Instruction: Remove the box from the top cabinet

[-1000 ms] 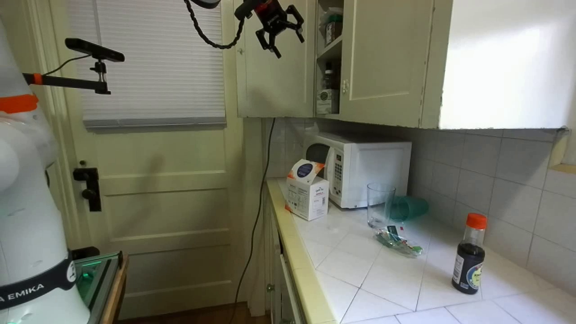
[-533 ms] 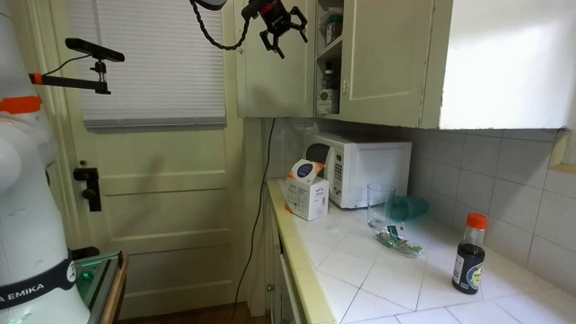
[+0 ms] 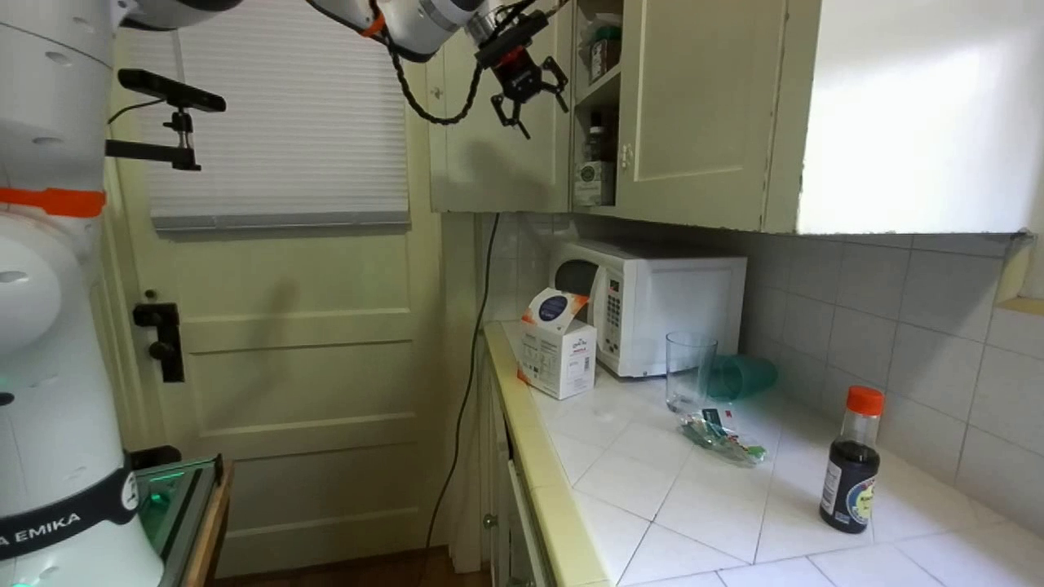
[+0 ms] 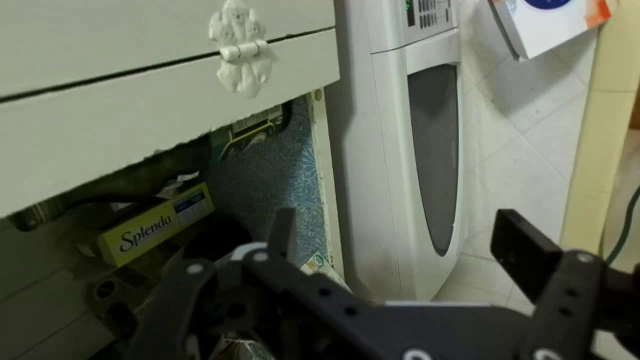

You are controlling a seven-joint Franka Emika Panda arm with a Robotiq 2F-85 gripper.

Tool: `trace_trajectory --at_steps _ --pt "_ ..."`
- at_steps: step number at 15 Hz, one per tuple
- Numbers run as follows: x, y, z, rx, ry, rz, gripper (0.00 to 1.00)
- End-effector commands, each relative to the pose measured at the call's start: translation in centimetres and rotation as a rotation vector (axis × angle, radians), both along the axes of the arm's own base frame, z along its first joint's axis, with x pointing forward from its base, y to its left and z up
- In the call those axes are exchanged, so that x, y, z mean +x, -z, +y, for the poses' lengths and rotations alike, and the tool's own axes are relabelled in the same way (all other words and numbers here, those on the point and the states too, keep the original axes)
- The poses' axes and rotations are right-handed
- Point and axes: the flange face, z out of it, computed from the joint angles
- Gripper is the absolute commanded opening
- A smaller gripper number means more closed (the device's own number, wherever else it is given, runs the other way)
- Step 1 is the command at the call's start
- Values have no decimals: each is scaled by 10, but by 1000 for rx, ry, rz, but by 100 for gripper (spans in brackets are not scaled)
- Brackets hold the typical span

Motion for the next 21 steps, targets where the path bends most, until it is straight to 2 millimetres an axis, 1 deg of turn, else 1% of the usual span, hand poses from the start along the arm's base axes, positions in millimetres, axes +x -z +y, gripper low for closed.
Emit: trace_trajectory --at_steps 1,3,4,5,6,8,9,11,14,17,18,19,21 --pt "38 13 17 -185 -58 20 100" --pt "48 20 30 -288 -94 14 100" --pt "52 23 40 -341 -111 4 100" --pt "53 22 47 -389 -138 1 100" --pt "46 26 32 -305 -108 -1 100" --pt "50 27 45 -351 -133 -5 100" --pt "50 27 48 -356 -138 -6 100" --pt "52 25 48 -360 -141 -10 100" --pt "68 25 58 -413 -167 -110 100" --pt "90 37 70 -466 -228 -235 100" --pt "95 39 75 -466 -272 -296 100" --pt "104 44 78 -441 -305 -343 100" --pt "115 54 85 -387 -371 -426 100"
